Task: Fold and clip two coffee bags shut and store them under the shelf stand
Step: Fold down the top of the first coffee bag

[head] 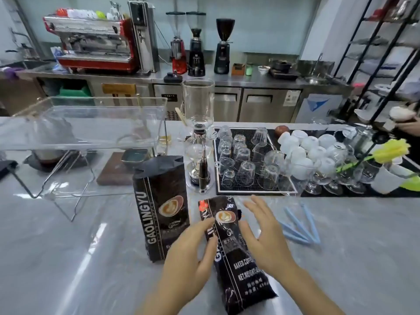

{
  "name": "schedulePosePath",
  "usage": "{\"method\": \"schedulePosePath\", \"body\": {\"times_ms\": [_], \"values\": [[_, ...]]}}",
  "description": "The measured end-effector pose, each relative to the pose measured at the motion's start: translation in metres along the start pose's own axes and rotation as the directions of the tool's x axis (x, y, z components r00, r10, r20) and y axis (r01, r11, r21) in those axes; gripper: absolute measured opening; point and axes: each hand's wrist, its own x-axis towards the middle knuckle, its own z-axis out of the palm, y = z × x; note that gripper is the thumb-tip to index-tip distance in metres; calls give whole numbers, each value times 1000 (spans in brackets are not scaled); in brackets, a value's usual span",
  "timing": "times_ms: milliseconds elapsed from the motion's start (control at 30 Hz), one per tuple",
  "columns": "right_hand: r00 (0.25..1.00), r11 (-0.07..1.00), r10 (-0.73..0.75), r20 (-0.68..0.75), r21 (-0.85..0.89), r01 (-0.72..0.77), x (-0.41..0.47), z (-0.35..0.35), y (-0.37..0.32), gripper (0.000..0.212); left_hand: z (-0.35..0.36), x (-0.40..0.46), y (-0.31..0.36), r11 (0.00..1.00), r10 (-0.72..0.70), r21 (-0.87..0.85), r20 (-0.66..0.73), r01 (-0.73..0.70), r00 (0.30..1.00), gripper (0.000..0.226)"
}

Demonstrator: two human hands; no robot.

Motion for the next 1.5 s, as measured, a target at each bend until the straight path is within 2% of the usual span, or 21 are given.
{"method": "schedulePosePath", "body": {"times_ms": [100,200,300,600,733,967,1100,1233,1500], "values": [[994,991,112,13,67,-113,-10,7,13,34,15,-8,-11,988,-144,-50,-23,143,989,30],[975,969,216,52,111,-221,-22,14,24,27,25,-14,-16,950,-300,-91,-10,298,954,13],[953,944,291,82,135,-299,-24,18,32,22,33,-16,-20,907,-398,-136,34,398,917,3],[911,903,389,136,140,-406,-11,30,51,16,48,-13,-32,770,-564,-257,154,585,811,21],[897,887,413,157,152,-436,4,37,57,17,52,-7,-39,733,-586,-289,191,616,787,30],[907,885,400,135,201,-420,46,38,59,18,55,-2,-49,664,-604,-352,268,660,751,28],[895,882,389,220,192,-431,66,44,65,15,57,3,-50,699,-573,-348,249,624,781,29],[860,818,418,291,292,-496,75,43,70,12,59,10,-48,753,-554,-292,203,590,807,30],[875,827,431,219,292,-481,82,42,82,15,60,18,-45,834,-537,-89,105,545,837,29]]}}
